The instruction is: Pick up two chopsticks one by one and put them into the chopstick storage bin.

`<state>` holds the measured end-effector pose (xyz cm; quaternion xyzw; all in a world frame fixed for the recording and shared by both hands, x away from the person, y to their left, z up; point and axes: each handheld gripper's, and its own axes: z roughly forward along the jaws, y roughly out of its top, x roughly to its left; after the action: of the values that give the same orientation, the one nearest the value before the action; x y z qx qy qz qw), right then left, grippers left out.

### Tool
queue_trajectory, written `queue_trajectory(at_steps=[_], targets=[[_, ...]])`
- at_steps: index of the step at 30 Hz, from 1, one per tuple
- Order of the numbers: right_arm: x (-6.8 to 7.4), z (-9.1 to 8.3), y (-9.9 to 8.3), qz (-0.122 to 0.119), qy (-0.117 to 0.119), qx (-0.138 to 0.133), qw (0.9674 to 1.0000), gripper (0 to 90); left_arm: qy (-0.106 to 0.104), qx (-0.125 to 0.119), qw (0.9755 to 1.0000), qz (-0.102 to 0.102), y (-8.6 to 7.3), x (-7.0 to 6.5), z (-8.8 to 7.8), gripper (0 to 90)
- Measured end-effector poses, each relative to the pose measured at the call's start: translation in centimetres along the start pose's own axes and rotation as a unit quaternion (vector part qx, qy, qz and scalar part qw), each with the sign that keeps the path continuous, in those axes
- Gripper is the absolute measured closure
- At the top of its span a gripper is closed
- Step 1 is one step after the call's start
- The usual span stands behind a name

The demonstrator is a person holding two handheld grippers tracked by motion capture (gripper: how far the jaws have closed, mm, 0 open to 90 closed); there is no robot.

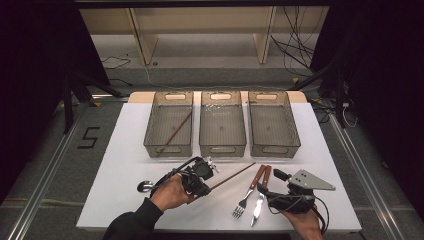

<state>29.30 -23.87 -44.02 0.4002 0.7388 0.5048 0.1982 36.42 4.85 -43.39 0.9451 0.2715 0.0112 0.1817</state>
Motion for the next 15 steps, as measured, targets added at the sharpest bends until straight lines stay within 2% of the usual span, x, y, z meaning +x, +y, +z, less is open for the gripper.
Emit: queue_trajectory(at_steps=[4, 8, 15], targets=[[0.0, 0.0, 0.0, 0.000, 0.000, 0.000, 1.0000, 25.6, 0.001, -0.015, 0.9999, 0.002, 0.0, 0.1, -1.0, 84.2], [0.0, 0.0, 0.0, 0.000, 0.000, -0.001, 1.0000, 25.5, 0.003, -0.038, 0.9993, -0.005, 0.0, 0.5, -2.1, 84.2], [0.0, 0.0, 0.0, 0.001, 0.000, 0.000, 1.0000, 25.5, 0.013, -0.088, 0.9955, -0.031, -0.4, 2.4, -4.5, 84.2]])
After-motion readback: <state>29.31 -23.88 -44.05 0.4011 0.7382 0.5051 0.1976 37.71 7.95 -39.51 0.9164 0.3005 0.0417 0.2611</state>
